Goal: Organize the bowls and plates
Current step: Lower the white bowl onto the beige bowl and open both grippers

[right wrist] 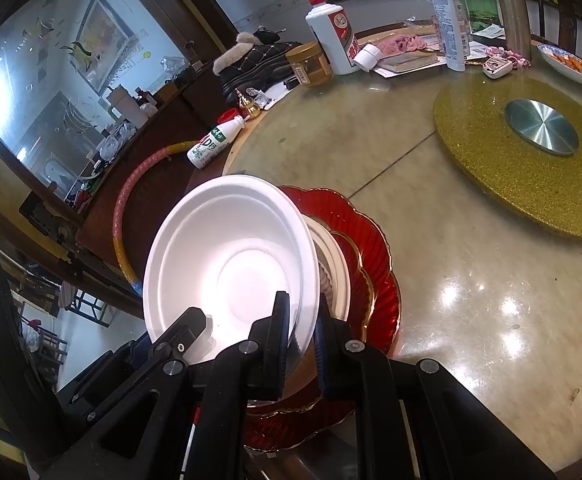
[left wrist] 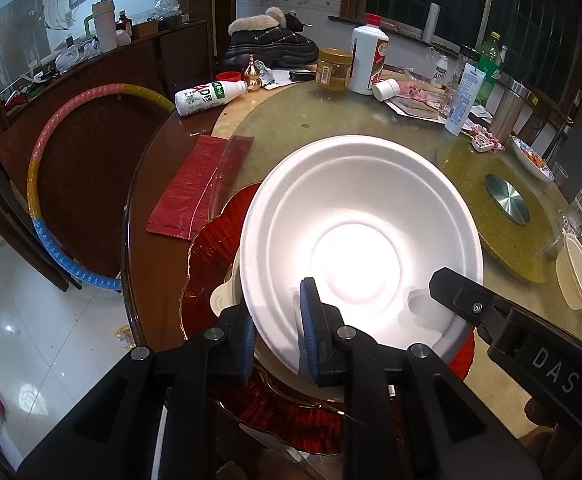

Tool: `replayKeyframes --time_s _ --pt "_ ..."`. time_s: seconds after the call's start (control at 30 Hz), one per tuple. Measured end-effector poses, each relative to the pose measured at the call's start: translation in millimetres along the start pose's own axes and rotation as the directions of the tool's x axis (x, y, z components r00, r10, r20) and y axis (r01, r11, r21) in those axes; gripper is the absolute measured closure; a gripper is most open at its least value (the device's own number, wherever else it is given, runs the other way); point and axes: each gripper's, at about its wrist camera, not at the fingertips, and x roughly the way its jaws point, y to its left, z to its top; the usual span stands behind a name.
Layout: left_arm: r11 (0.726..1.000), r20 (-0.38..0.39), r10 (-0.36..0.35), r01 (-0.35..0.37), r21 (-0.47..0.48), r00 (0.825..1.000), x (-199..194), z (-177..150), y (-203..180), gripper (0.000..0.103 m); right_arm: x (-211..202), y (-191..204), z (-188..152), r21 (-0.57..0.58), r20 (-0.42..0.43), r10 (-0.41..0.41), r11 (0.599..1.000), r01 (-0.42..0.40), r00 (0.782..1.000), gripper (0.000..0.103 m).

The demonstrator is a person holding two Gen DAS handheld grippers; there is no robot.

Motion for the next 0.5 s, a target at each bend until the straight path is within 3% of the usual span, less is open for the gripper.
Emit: replayKeyframes --time_s 0.5 --pt "0.999 0.016 0.031 -0.032 0.008 0.999 -1.3 0.4 1.9 0.085 2.3 -0.5 -1.8 -0.009 -0.005 0.028 1.000 -0.028 1.000 0.091"
